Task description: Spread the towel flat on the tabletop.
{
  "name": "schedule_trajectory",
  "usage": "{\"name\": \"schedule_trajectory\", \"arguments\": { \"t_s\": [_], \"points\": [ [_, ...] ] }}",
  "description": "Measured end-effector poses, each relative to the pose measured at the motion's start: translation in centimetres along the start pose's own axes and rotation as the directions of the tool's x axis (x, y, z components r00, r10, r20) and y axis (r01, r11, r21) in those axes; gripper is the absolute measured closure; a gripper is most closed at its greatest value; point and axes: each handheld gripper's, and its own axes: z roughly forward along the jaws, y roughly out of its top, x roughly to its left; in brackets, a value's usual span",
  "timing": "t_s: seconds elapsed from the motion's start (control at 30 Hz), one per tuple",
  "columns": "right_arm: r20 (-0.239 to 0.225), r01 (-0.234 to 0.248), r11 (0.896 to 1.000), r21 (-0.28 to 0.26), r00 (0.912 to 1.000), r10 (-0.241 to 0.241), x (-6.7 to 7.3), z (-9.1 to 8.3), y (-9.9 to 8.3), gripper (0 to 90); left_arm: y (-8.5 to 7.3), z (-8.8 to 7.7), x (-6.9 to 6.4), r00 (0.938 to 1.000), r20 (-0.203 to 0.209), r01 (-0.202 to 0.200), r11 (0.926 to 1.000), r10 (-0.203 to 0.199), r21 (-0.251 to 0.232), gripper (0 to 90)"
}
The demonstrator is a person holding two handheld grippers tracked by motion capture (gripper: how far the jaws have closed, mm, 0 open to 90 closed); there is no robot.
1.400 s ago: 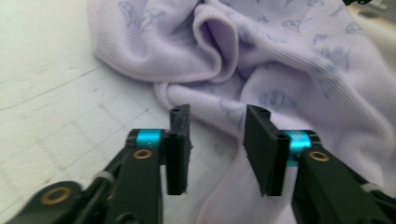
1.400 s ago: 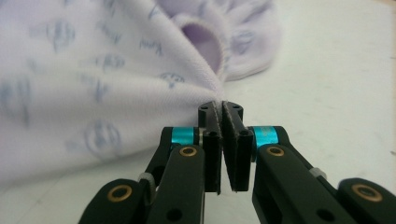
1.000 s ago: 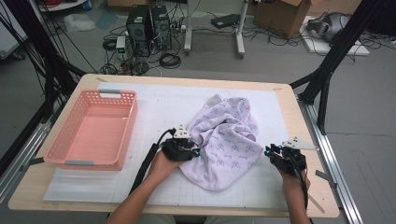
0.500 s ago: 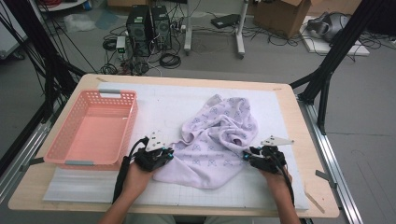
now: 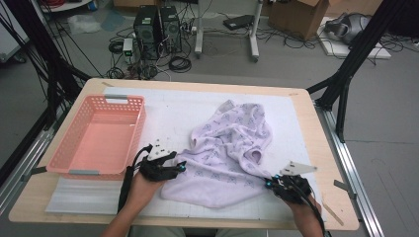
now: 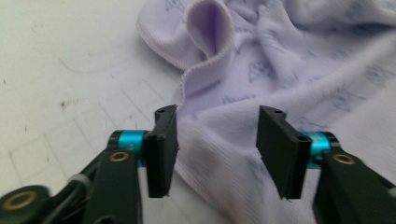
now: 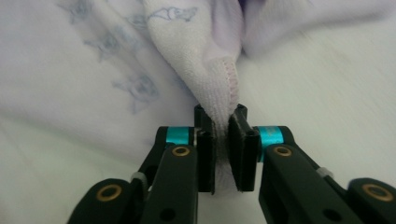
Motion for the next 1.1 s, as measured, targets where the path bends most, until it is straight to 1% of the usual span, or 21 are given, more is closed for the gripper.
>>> {"name": "schedule_trajectory", "arguments": {
  "t_s": [0.1, 0.13, 0.2, 0.23, 0.3, 0.37, 0.43, 0.47, 0.53, 0.57, 0.67, 0.73, 0.77, 0.8, 0.83, 0.87, 0.93, 1.0, 1.03, 1.07, 1.1],
  "points": [
    [0.037, -0.015, 1.0, 0.024, 0.9992, 0.014, -0.5, -2.2, -2.0, 83.0, 1.0, 1.3, 0.2, 0.9997, 0.006, 0.022, 0.9996, -0.022, -0.016, 42.0],
    [0.059, -0.015, 0.999, 0.036, 0.9982, 0.013, -0.6, -2.9, -2.5, 83.0, 1.4, 1.8, 0.4, 0.9995, 0.015, 0.026, 0.9995, -0.026, -0.017, 41.8],
    [0.062, -0.024, 0.999, 0.027, 0.9978, 0.022, -0.8, -4.0, -3.1, 82.6, 2.2, 2.6, 0.4, 0.9994, 0.02, 0.029, 0.999, -0.028, -0.033, 40.7],
    [0.056, -0.023, 1.0, 0.008, 0.9981, 0.023, -1.0, -4.5, -3.1, 79.7, 2.7, 3.0, 0.5, 0.9995, 0.023, 0.02, 0.9992, -0.019, -0.035, 40.6],
    [0.059, -0.047, 0.998, -0.05, 0.997, 0.05, -1.3, -5.3, -2.7, 67.6, 3.8, 3.8, 0.6, 0.9994, 0.025, 0.026, 0.9985, -0.025, -0.049, 40.6],
    [0.064, -0.074, 0.989, -0.127, 0.9946, 0.082, -1.8, -5.6, -1.7, 60.1, 4.7, 4.6, 0.8, 0.9994, 0.027, 0.025, 0.9979, -0.024, -0.059, 41.3],
    [0.118, -0.076, 0.984, -0.163, 0.9883, 0.096, -2.3, -5.5, -0.3, 57.5, 5.0, 5.1, 1.0, 0.9997, 0.017, 0.02, 0.9983, -0.019, -0.054, 42.1],
    [0.136, -0.074, 0.982, -0.175, 0.9858, 0.098, -2.7, -5.0, 0.8, 56.6, 5.6, 6.2, 1.5, 1.0, -0.003, 0.007, 0.9997, -0.007, -0.022, 42.0],
    [0.15, -0.083, 0.976, -0.2, 0.982, 0.114, -3.4, -4.1, 2.3, 54.8, 5.7, 7.3, 2.0, 0.9997, -0.008, 0.021, 0.9997, -0.021, -0.009, 41.5],
    [0.152, -0.087, 0.976, -0.198, 0.9812, 0.119, -3.8, -3.3, 3.1, 54.8, 5.6, 7.7, 2.2, 0.9996, -0.013, 0.026, 0.9996, -0.026, 0.008, 41.5],
    [0.134, -0.106, 0.981, -0.161, 0.9827, 0.128, -4.9, 0.0, 5.6, 53.1, 5.1, 8.8, 2.6, 0.9979, 0.002, 0.064, 0.9968, -0.065, 0.048, 44.1],
    [0.119, -0.119, 0.986, -0.119, 0.984, 0.133, -5.2, 2.5, 6.9, 50.8, 4.7, 9.3, 2.7, 0.9975, 0.016, 0.068, 0.9949, -0.069, 0.075, 51.7],
    [0.126, -0.11, 0.99, -0.088, 0.9846, 0.121, -5.2, 3.7, 7.5, 50.7, 4.6, 9.4, 2.6, 0.9968, 0.039, 0.067, 0.9937, -0.07, 0.09, 56.6],
    [0.133, -0.098, 0.993, -0.059, 0.9855, 0.105, -5.1, 4.7, 8.0, 50.8, 4.5, 9.5, 2.5, 0.9968, 0.057, 0.051, 0.9932, -0.057, 0.105, 67.4],
    [0.125, -0.091, 0.995, -0.038, 0.9876, 0.095, -5.0, 5.9, 8.5, 51.0, 4.5, 9.4, 2.4, 0.9967, 0.065, 0.042, 0.9931, -0.05, 0.11, 75.1],
    [0.117, -0.091, 0.996, -0.026, 0.9887, 0.094, -4.9, 6.5, 8.8, 51.3, 4.6, 9.3, 2.3, 0.9968, 0.067, 0.035, 0.9927, -0.043, 0.116, 79.0],
    [0.091, -0.101, 0.995, -0.013, 0.9907, 0.102, -4.8, 7.8, 9.3, 53.2, 4.8, 8.7, 2.0, 0.997, 0.076, 0.007, 0.9911, -0.017, 0.133, 81.4],
    [0.067, -0.107, 0.994, 0.009, 0.9921, 0.106, -4.8, 8.6, 9.4, 60.9, 4.6, 8.0, 1.8, 0.9956, 0.092, 0.006, 0.99, -0.019, 0.141, 81.9],
    [0.055, -0.111, 0.994, 0.011, 0.9924, 0.11, -4.7, 8.8, 9.3, 63.9, 4.3, 7.5, 1.6, 0.9953, 0.096, -0.001, 0.9895, -0.013, 0.145, 82.0],
    [0.046, -0.108, 0.994, 0.01, 0.9932, 0.107, -4.6, 8.8, 9.3, 71.1, 4.1, 7.0, 1.4, 0.9952, 0.098, -0.013, 0.9892, -0.002, 0.146, 82.1],
    [0.027, -0.098, 0.995, 0.012, 0.9949, 0.098, -4.5, 8.8, 9.3, 74.9, 3.7, 6.5, 1.2, 0.9952, 0.097, -0.021, 0.9903, 0.008, 0.137, 82.1]
  ]
}}
